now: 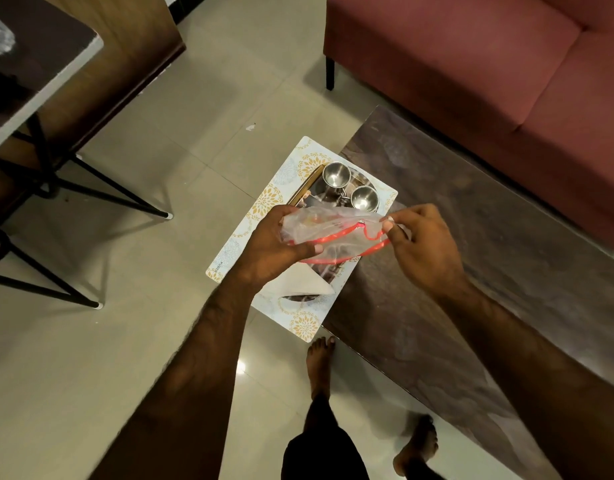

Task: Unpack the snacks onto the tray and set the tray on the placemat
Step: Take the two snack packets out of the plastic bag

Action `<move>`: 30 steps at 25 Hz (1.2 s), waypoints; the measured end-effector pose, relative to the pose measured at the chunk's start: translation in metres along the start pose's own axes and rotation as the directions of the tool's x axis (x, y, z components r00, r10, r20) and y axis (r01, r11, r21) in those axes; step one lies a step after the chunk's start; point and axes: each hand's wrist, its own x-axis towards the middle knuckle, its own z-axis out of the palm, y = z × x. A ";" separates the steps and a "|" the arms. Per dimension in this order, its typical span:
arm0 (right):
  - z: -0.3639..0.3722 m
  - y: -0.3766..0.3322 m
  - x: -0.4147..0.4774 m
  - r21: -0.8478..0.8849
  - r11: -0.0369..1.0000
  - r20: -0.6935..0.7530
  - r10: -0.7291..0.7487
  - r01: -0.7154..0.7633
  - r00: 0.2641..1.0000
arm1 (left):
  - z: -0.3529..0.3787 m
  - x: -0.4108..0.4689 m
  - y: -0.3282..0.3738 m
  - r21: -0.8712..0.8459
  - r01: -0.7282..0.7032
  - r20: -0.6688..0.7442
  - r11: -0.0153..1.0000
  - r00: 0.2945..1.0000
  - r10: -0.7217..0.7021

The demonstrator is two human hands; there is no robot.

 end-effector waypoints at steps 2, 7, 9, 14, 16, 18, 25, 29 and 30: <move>-0.004 0.000 0.001 0.038 0.999 -0.032 0.002 -0.001 0.999 | -0.005 -0.003 -0.001 0.114 -0.034 -0.070 0.993 0.997 0.043; -0.014 -0.007 0.007 0.176 0.979 -0.068 0.118 -0.104 0.991 | -0.008 -0.012 0.004 0.816 -0.161 -0.046 0.556 0.940 0.339; -0.017 -0.013 0.005 0.153 0.985 -0.062 0.087 -0.076 0.994 | -0.004 -0.014 0.009 0.738 -0.246 0.020 0.628 0.939 0.344; -0.024 -0.042 -0.015 0.143 0.956 -0.125 -0.240 0.257 0.963 | 0.010 -0.006 0.020 0.632 -0.155 -0.202 0.760 0.913 0.355; -0.023 -0.056 -0.019 0.170 0.947 0.053 -0.284 0.271 0.957 | 0.011 0.000 0.024 0.605 -0.074 -0.291 0.793 0.906 0.307; -0.017 -0.067 -0.017 0.052 0.965 0.282 -0.262 0.258 0.923 | 0.010 0.003 0.027 0.573 -0.022 -0.320 0.819 0.914 0.248; 0.012 -0.060 -0.006 -0.430 0.875 0.425 -0.024 0.225 0.905 | 0.006 0.008 0.028 0.672 0.087 -0.397 0.736 0.881 0.258; 0.010 -0.051 0.002 -0.528 0.826 0.375 0.020 0.195 0.927 | 0.012 0.008 0.030 0.760 0.037 -0.321 0.649 0.889 0.326; 0.010 -0.050 0.004 -0.559 0.801 0.387 0.023 0.214 0.922 | 0.014 0.007 0.031 0.757 0.021 -0.311 0.653 0.890 0.333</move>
